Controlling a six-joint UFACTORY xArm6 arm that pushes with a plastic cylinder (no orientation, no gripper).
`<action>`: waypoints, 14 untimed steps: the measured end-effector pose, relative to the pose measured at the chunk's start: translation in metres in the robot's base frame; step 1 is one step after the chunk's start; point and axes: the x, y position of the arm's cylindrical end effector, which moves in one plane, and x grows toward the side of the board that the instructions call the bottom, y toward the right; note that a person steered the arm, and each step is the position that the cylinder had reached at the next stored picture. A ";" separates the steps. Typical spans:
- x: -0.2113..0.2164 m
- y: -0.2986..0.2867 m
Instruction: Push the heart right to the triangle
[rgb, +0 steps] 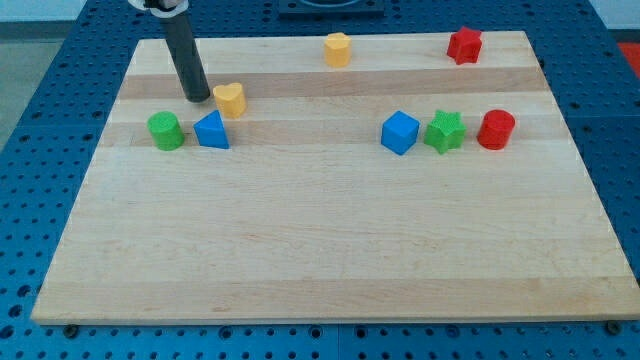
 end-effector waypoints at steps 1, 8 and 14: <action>0.001 0.004; -0.017 0.061; 0.022 0.088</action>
